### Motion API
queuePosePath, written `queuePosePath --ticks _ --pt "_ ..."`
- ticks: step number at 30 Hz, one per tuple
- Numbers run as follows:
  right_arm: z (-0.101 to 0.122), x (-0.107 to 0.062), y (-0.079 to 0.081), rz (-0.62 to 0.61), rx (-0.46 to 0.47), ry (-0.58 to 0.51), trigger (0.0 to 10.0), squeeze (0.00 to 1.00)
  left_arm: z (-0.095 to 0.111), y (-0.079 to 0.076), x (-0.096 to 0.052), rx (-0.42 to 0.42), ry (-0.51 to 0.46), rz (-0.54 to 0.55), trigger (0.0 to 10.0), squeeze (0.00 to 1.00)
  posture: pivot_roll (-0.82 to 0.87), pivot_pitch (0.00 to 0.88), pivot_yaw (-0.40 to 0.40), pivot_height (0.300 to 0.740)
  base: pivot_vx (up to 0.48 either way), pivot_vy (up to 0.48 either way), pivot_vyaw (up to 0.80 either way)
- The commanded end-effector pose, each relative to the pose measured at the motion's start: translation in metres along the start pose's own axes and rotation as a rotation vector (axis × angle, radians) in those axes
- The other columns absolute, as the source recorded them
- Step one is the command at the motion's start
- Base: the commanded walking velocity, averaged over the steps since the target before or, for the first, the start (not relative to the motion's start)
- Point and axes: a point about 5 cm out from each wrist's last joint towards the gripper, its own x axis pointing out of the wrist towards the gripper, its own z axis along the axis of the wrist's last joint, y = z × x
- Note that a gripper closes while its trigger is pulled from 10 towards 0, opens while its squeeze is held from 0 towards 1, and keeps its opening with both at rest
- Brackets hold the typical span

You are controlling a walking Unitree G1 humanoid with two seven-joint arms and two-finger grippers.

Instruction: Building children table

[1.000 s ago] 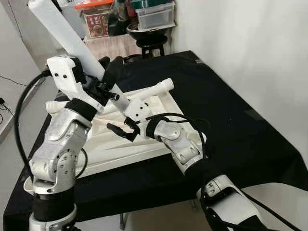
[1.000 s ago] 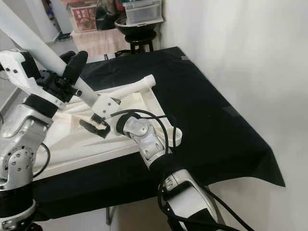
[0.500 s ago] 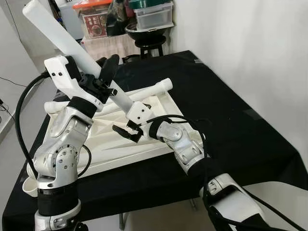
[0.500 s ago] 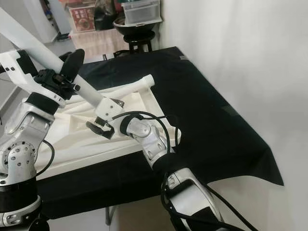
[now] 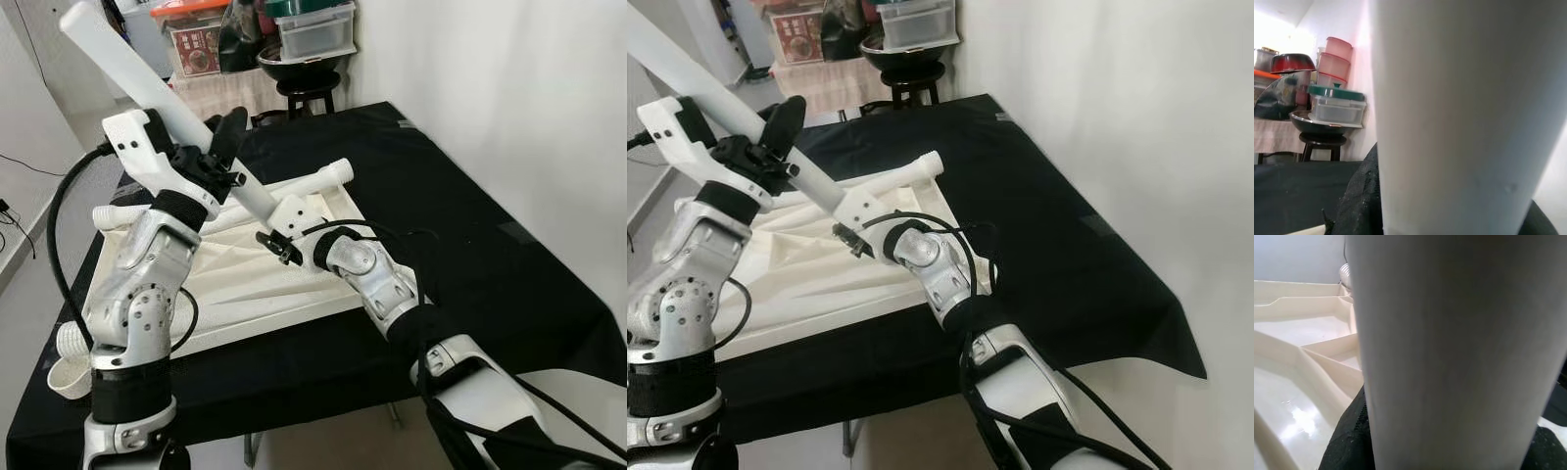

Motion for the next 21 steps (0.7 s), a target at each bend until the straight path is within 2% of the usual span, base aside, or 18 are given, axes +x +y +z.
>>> queuePosePath --ticks 1,5,6,8,9,11,12,13,17,21 --pt "0.004 0.008 0.008 0.024 -0.013 0.028 0.0 0.0 -0.013 -0.042 0.009 -0.094 0.042 -0.235 0.0 0.0 -0.1 0.0 0.104 0.74 0.0 0.0 0.0" --pt "0.001 0.008 0.009 0.02 -0.004 0.042 0.0 0.0 -0.016 -0.043 0.011 -0.071 0.048 -0.236 0.0 0.0 -0.1 0.0 0.105 0.74 0.0 0.0 0.0" --pt "-0.002 0.007 0.01 0.014 0.027 0.044 0.0 0.0 -0.017 -0.039 0.012 -0.038 0.046 -0.199 4.9 0.24 -0.11 0.0 0.105 0.74 0.0 0.0 0.0" --pt "-0.003 0.007 0.01 0.012 0.035 0.044 0.0 0.0 -0.017 -0.037 0.012 -0.031 0.044 -0.188 4.9 0.24 -0.11 0.0 0.105 0.74 0.0 0.0 0.0" --pt "-0.004 0.006 0.009 0.0 0.065 0.04 0.0 0.0 -0.014 -0.035 0.012 -0.032 0.026 -0.178 10.0 1.0 -0.11 0.0 0.102 0.74 0.0 0.0 0.0" --pt "-0.006 0.005 0.007 -0.014 0.097 0.035 0.0 0.0 -0.01 -0.032 0.011 -0.037 0.005 -0.172 10.0 1.0 -0.11 0.0 0.102 0.74 0.0 0.0 0.0" --pt "-0.005 0.003 0.0 -0.058 0.165 0.001 0.0 0.0 -0.002 -0.02 0.009 -0.02 -0.024 -0.111 10.0 1.0 -0.1 0.0 0.095 0.74 0.0 0.0 0.0" --pt "-0.004 0.002 -0.003 -0.077 0.203 -0.019 0.0 0.0 0.002 -0.014 0.007 -0.008 -0.036 -0.085 10.0 1.0 -0.1 0.0 0.095 0.74 0.0 0.0 0.0" --pt "0.0 -0.002 -0.015 -0.134 0.316 -0.082 0.0 0.0 0.013 0.004 -0.001 0.035 -0.065 -0.022 10.0 1.0 -0.1 0.0 0.091 0.74 0.0 0.0 0.0" --pt "0.0 -0.004 -0.022 -0.165 0.367 -0.111 0.0 0.0 0.017 0.014 -0.006 0.065 -0.079 0.015 10.0 1.0 -0.1 0.0 0.088 0.74 0.0 0.0 0.0"
